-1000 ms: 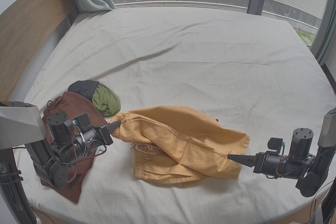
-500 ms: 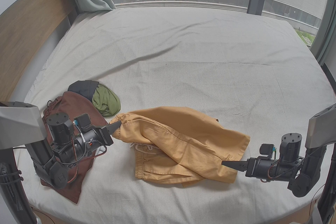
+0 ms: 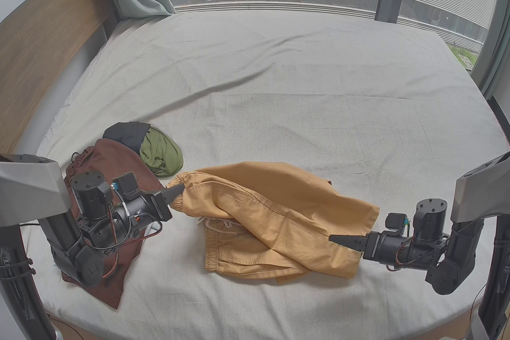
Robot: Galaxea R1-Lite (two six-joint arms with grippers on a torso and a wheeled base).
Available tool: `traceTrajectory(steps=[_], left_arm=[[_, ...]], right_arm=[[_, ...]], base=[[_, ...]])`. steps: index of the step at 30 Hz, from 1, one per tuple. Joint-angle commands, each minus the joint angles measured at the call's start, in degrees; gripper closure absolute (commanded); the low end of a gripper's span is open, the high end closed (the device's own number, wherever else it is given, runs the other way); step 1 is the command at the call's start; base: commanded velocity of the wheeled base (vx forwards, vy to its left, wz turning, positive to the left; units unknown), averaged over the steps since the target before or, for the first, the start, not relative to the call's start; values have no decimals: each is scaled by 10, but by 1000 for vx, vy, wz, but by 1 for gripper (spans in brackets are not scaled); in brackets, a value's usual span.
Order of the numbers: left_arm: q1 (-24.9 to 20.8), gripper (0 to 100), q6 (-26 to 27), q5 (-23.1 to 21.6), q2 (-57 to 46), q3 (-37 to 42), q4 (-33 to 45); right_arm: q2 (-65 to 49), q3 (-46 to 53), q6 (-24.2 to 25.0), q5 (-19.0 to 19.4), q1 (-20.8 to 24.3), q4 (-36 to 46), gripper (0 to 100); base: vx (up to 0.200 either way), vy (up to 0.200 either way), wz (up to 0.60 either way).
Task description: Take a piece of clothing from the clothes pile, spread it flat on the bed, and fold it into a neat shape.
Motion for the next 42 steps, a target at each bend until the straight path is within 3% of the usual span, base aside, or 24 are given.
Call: traceTrajectory(steps=[1,13,14,23,31,37,42], left_arm=[[0,100,0,0,1,0,-1],[1,100,0,0,2,0,-1],[1,100,0,0,2,1,-1],[5,100,0,0,10,-4,-1],[16,100,0,0,10,-10,-1],[35,100,-1,0,16,-21,-1],[31,100,-1,0,20,-22,-1]], right_arm=[[20,-14,2,1,4,-1,0],[37,-24,9,1,6,-2,0],[35,-23,9,1,6,-2,100],[-44,-10,7,-1,-6,1,100],[-86,-23,6,7,-47,1,100],[-99,-20,5,40,-80,1,100],[-86,-23,7,57,-80,1,100]], base=[[0,0,0],[0,0,0],[0,0,0],[0,0,0],[0,0,0],[0,0,0],[0,0,0]])
